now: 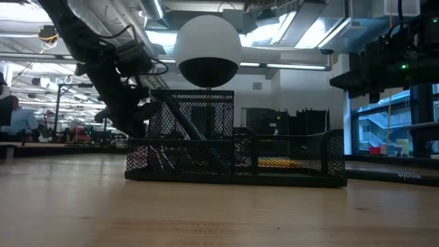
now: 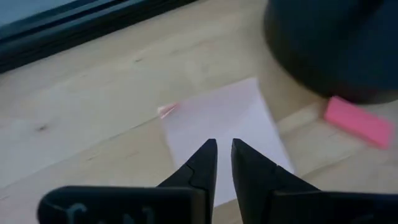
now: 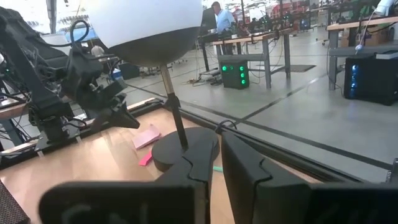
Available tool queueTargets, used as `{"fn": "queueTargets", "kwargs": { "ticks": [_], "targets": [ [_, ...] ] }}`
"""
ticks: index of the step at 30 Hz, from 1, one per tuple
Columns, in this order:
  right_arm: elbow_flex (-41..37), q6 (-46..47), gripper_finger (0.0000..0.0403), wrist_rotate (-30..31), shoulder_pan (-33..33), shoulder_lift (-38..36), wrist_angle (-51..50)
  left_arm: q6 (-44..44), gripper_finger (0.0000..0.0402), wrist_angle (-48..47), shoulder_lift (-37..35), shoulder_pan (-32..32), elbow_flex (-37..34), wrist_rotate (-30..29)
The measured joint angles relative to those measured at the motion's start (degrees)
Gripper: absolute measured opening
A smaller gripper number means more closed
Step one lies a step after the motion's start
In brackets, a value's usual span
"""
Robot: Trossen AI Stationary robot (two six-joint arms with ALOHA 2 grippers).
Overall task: Pick and place office supplies into organizer
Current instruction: Put the pink sticky note into the black desk organizer
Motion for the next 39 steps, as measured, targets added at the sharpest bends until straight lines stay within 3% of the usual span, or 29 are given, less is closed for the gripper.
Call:
{"fn": "queueTargets", "kwargs": {
  "ticks": [4,8,17,22,30,39],
  "targets": [
    [0.0,0.0,0.0037,0.0,0.0,0.0,0.01,0.62,0.0036,1.05,0.0,0.01,-0.23,3.43],
    [0.0,0.0,0.0037,0.0,0.0,0.0,0.04,0.68,0.0035,1.09,1.35,0.03,-0.23,3.27],
    [-0.02,0.11,0.0037,0.04,0.02,0.0,0.11,-1.28,0.0027,3.28,10.5,0.01,0.24,3.8],
    [-0.02,0.28,0.0037,0.04,0.02,0.0,0.09,-1.27,0.0019,4.98,12.68,-1.15,0.54,7.37],
    [-0.02,3.36,0.0037,-0.02,0.02,-0.02,-0.1,-3.8,0.0015,3.89,11.51,-8.76,0.54,17.2],
    [-0.02,6.52,0.0037,-0.81,0.04,-0.02,-2.11,-14.32,0.0014,3.36,11.41,-20.94,0.54,20.24]
  ]
}}
